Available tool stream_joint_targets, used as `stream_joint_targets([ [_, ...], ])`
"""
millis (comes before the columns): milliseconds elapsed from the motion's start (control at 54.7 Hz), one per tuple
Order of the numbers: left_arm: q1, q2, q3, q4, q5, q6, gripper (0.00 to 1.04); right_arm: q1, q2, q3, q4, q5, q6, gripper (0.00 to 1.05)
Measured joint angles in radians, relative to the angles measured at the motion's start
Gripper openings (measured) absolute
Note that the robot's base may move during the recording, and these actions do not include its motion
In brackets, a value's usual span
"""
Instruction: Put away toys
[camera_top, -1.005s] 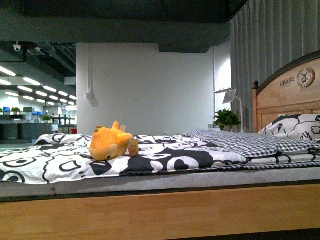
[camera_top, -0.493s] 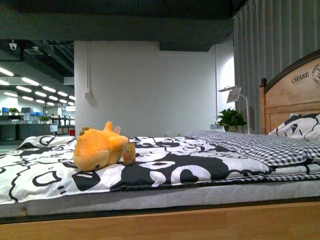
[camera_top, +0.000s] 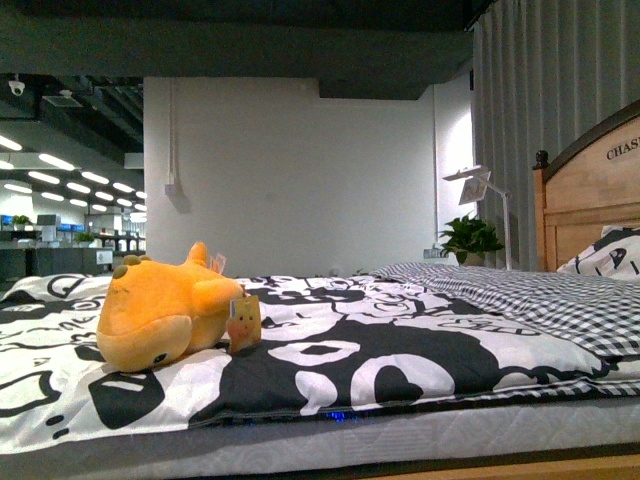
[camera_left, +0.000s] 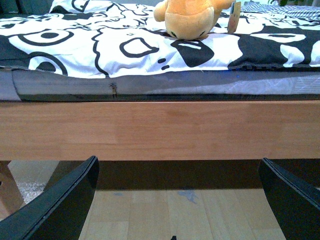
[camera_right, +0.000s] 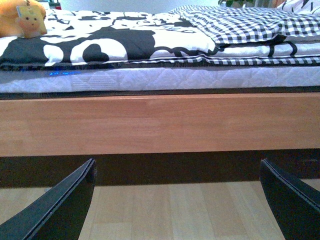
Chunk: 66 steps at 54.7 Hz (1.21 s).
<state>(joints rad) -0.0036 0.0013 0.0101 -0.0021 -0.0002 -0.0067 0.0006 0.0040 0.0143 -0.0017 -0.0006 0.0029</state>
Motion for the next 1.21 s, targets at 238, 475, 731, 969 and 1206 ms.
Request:
stream_joint_targets([
  [238,0.000,0.000,0.000,0.000,0.000,0.000,0.98,0.000,0.000,0.000,0.000,0.000,0.000,0.98],
  [475,0.000,0.000,0.000,0.000,0.000,0.000,0.98,0.000,0.000,0.000,0.000,0.000,0.000,0.98],
  [731,0.000,0.000,0.000,0.000,0.000,0.000,0.98,0.000,0.000,0.000,0.000,0.000,0.000,0.98],
  [969,0.000,0.000,0.000,0.000,0.000,0.000,0.98,0.000,0.000,0.000,0.000,0.000,0.000,0.98],
  [1206,0.000,0.000,0.000,0.000,0.000,0.000,0.98,0.000,0.000,0.000,0.000,0.000,0.000,0.98],
])
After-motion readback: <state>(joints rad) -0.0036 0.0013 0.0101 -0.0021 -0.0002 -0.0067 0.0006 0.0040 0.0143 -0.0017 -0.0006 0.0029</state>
